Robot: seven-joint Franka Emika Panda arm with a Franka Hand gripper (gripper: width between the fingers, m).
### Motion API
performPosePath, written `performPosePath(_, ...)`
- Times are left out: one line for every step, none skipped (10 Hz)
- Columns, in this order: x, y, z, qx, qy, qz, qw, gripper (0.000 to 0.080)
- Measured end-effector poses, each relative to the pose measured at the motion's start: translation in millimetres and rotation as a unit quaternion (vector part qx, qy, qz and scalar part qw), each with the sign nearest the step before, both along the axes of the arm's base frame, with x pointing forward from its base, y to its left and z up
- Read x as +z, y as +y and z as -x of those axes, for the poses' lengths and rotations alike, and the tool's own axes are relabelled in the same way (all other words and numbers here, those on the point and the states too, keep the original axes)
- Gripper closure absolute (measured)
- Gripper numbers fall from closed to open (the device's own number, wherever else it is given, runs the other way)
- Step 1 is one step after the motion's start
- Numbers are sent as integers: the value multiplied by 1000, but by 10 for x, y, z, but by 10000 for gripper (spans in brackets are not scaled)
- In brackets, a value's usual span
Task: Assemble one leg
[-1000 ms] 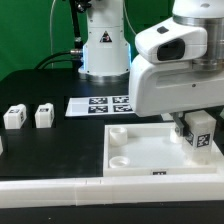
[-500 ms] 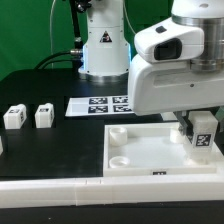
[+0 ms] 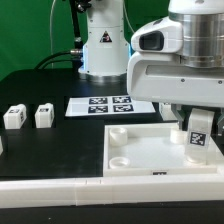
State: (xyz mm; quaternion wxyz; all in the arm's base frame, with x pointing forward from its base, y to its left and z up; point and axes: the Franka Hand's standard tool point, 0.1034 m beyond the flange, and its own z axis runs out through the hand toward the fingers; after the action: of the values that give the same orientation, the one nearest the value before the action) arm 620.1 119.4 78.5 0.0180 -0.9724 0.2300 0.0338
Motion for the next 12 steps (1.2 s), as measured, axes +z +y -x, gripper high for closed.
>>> performPosePath(-18,-10,0,-53,4,-2,999,506)
performPosePath(-27,-17,-11,-93,2,-3,996,506)
performPosePath(-50,-28,-23,-130,-2,-4,991,506)
performPosePath(-52,-37,-39,-186,-3,-5,983,506)
performPosePath(-52,-40,-52,-225,-5,-7,974,506)
performPosePath(-54,-28,-53,-288,-1,-8,957,506)
performPosePath(-55,-11,-48,-328,2,-7,945,506)
performPosePath(-46,4,-49,-346,3,-6,938,506)
performPosePath(-50,11,-46,-352,4,-6,936,506)
performPosePath(-51,13,-45,-351,4,-6,937,506)
performPosePath(-52,17,-44,-347,4,-7,938,343)
performPosePath(-52,17,-44,-318,2,-8,948,213)
